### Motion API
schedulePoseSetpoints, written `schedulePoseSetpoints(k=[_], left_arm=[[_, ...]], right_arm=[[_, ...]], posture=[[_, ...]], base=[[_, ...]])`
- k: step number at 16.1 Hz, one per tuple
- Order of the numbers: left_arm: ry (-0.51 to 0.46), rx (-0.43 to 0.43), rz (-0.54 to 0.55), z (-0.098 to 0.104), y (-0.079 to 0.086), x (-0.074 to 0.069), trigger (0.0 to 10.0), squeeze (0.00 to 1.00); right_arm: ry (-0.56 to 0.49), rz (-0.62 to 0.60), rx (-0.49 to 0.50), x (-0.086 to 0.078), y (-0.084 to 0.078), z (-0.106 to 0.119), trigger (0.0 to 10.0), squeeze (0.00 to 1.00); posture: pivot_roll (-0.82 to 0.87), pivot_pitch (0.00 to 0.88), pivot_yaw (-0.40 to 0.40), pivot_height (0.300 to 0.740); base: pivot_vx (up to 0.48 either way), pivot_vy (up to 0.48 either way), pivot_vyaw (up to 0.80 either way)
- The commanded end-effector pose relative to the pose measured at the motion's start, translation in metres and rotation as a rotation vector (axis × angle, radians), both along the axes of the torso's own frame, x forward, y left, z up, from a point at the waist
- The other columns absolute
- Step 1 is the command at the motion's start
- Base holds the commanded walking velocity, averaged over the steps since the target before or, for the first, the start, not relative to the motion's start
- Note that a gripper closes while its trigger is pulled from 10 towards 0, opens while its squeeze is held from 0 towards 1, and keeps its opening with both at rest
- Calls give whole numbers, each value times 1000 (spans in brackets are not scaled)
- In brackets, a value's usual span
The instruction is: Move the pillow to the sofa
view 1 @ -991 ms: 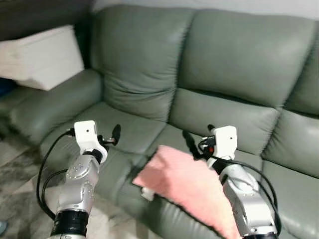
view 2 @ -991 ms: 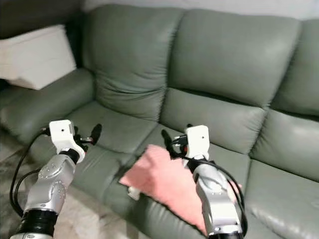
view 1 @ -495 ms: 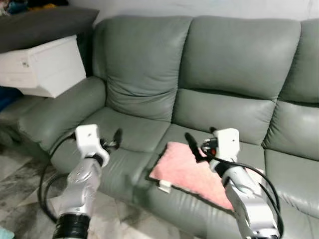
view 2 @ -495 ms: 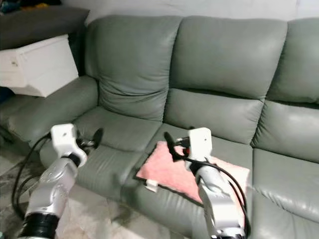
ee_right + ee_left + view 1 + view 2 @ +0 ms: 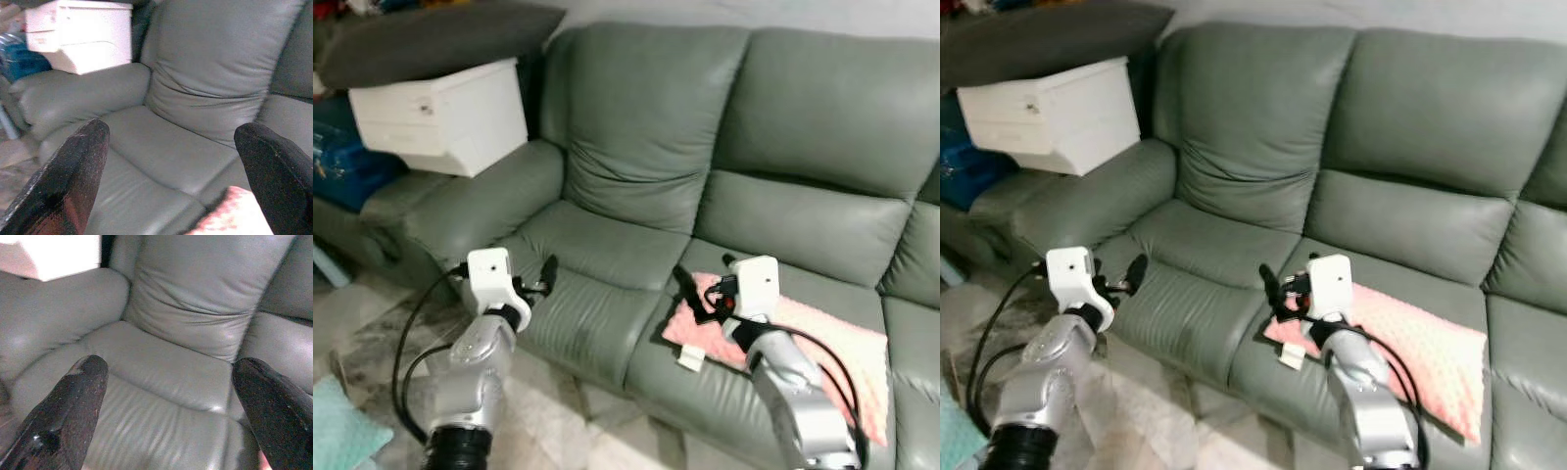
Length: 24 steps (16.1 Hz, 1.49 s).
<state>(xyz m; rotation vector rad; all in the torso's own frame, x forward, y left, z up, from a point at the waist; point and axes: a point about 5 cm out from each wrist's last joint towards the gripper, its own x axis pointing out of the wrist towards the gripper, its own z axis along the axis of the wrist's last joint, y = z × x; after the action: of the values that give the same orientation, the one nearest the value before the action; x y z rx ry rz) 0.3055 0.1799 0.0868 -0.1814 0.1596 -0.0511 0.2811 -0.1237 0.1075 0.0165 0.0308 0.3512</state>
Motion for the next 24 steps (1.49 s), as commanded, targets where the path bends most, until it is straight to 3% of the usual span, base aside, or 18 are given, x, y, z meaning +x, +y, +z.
schedulePoseSetpoints(k=[1,20,24], left_arm=[[-34,3,3,9,0,3,10000,0],[-29,5,-11,8,-3,4,10000,0],[-14,-13,-7,6,-3,3,10000,0]], right_arm=[[-30,17,-11,2,3,7,10000,0],[-40,24,-14,2,5,7,10000,0],[-35,17,1,1,4,7,10000,0]], posture=[[-173,0,63,740],[-178,0,65,740],[-177,0,61,740]], base=[[0,0,800],[0,0,800],[0,119,0]])
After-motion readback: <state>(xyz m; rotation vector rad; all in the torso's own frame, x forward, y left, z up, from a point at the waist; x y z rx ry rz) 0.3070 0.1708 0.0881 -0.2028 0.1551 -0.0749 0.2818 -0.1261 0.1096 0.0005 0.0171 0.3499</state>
